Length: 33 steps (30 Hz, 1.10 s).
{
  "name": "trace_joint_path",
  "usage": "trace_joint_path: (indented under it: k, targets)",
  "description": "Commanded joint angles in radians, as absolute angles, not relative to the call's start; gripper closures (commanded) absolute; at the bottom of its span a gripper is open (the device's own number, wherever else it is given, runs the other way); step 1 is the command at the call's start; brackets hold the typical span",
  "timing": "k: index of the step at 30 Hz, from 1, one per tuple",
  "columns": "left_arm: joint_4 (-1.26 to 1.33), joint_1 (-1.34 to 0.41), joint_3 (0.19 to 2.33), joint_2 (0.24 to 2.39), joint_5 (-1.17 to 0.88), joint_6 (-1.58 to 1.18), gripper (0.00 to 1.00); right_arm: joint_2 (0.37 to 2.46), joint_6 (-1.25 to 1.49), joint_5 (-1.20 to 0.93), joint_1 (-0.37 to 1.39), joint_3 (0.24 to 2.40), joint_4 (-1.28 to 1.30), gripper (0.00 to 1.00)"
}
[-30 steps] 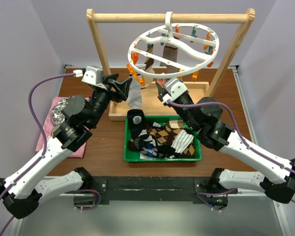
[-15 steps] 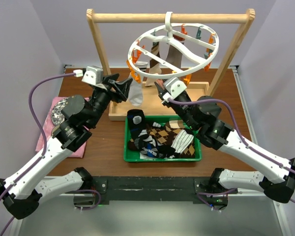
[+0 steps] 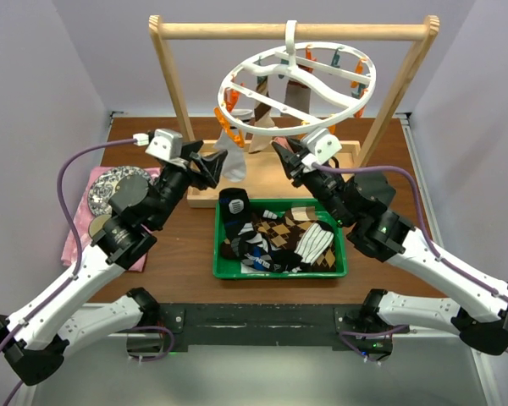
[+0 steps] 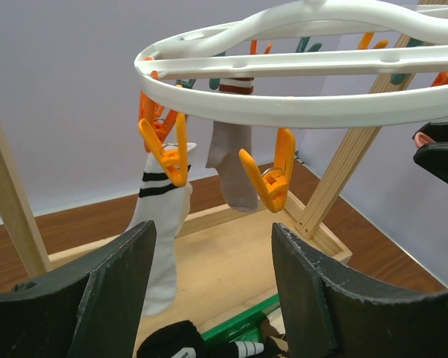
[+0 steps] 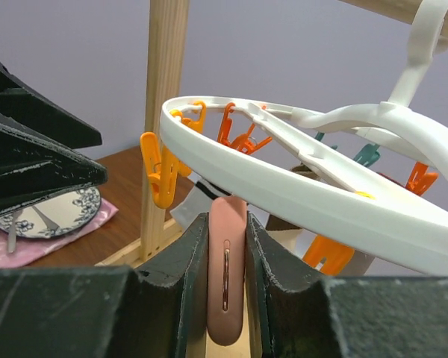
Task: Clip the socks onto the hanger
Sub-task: Open the clamp at the hanger.
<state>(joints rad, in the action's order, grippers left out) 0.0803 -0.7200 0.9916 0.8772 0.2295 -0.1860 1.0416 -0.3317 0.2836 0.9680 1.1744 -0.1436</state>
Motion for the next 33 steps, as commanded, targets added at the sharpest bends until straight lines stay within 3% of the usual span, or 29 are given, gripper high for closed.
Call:
trace_joint_path:
  k: [1,3,4,5,8,26,33]
  targets:
    - [0.117,-0.713,0.979,0.853,0.172,-0.155,0.32,1.022,-0.224,0.246,0.963,1.204,-0.161,0.82]
    - [0.121,-0.713,0.971,0.85,0.134,-0.158,0.32,1.023,-0.198,0.244,0.96,1.203,-0.163,0.77]
    - [0.124,-0.713,0.969,0.851,0.127,-0.166,0.32,1.025,-0.184,0.242,0.96,1.201,-0.166,0.71]
    - [0.127,-0.713,0.968,0.857,0.124,-0.169,0.32,1.026,-0.18,0.247,0.96,1.198,-0.167,0.58]
    - [0.146,-0.715,0.976,0.873,0.12,-0.175,0.31,1.025,-0.175,0.261,0.959,1.189,-0.166,0.48]
    - [0.198,-0.716,1.063,0.946,0.083,-0.215,0.32,1.072,-0.287,0.262,0.96,1.253,-0.152,0.45]
    - [0.202,-0.715,1.055,0.937,0.094,-0.219,0.32,1.088,-0.385,0.277,0.977,1.241,-0.172,0.37]
